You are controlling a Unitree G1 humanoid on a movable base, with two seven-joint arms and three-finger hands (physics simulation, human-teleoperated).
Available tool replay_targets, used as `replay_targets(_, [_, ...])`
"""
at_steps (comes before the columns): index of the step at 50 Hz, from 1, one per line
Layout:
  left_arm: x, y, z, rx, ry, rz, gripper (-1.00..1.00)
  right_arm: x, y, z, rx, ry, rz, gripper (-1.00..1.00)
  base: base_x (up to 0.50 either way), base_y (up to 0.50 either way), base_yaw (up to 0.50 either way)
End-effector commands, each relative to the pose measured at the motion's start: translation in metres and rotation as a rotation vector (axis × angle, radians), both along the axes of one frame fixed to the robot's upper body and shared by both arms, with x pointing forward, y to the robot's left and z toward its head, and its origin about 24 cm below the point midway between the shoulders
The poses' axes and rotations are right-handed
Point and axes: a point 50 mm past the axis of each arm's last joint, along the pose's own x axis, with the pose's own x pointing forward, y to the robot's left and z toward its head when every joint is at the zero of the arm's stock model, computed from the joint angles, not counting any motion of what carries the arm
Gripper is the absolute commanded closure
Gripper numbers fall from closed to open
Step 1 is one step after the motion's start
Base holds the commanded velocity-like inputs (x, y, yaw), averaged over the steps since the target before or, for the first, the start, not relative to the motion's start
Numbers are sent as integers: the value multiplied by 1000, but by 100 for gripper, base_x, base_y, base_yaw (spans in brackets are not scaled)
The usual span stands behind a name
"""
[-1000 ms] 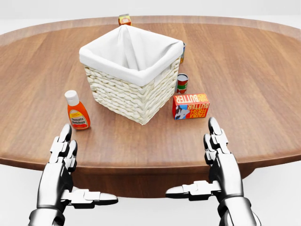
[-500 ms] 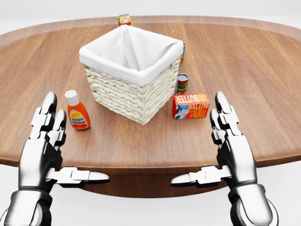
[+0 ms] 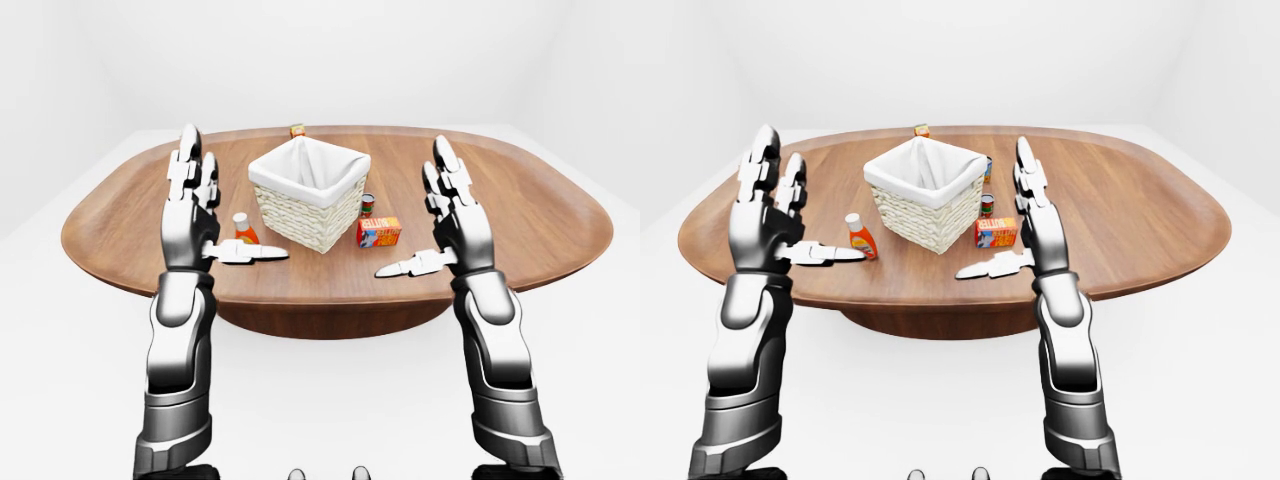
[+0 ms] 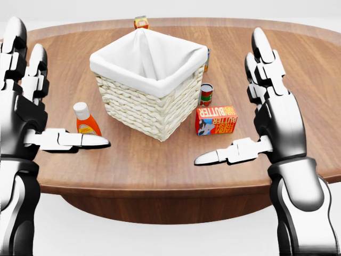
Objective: Pick up the butter and put it in the basket.
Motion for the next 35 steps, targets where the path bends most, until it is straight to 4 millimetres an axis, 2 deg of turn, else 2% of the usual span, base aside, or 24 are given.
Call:
replay_targets(1, [12, 4, 34, -14, -101, 1, -100, 19, 1, 35, -37, -95, 16, -100, 0, 0, 0])
replay_targets(4, [16, 5, 40, -23, -111, -3, -100, 26, 1, 45, -32, -113, 23, -100, 0, 0, 0])
replay_targets(9, [20, 6, 40, -26, -100, -5, -100, 29, 3, 43, -39, -97, 37, -100, 5, 0, 0])
replay_targets(25, [14, 4, 48, -36, -141, -31, -100, 23, -4, 47, -29, -123, 31, -100, 50, 0, 0])
replay_targets(35, [13, 3, 46, -40, -137, -42, -100, 20, -5, 46, -27, -126, 31, -100, 50, 0, 0])
